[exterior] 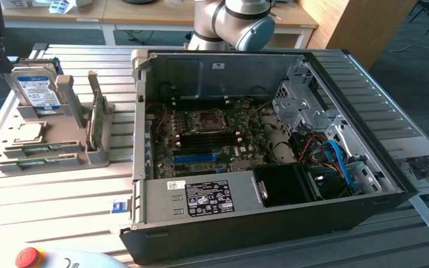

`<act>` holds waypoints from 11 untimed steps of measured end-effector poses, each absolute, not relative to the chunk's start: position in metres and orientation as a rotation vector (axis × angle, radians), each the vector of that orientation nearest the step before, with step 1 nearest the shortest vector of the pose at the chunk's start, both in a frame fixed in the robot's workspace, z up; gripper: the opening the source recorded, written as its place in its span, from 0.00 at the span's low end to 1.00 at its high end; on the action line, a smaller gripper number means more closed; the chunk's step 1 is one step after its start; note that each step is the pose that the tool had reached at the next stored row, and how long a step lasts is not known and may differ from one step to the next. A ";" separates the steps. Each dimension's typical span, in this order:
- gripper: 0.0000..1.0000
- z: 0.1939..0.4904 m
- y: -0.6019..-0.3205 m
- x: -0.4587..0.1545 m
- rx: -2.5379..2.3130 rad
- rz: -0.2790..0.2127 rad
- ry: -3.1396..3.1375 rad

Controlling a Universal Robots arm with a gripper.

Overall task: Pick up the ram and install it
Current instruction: 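Pick up the ram and move it above insertion slot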

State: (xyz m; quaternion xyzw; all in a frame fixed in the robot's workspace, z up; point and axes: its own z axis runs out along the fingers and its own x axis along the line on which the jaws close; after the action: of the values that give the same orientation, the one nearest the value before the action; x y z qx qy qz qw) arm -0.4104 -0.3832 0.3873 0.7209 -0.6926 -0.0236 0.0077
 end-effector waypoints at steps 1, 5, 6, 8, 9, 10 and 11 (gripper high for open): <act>0.10 0.387 -0.385 -0.410 2.254 -0.074 -2.165; 0.10 0.387 -0.390 -0.410 2.254 -0.074 -2.165; 0.10 0.387 -0.391 -0.410 2.254 -0.074 -2.165; 0.10 0.387 -0.391 -0.410 2.254 -0.074 -2.165; 0.10 0.387 -0.391 -0.410 2.254 -0.074 -2.165; 0.10 0.387 -0.391 -0.410 2.254 -0.074 -2.165; 0.10 0.387 -0.391 -0.410 2.254 -0.074 -2.165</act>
State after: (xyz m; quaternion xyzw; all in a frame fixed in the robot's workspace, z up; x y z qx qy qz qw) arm -0.4105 -0.3913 0.3872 0.7209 -0.6926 -0.0236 0.0077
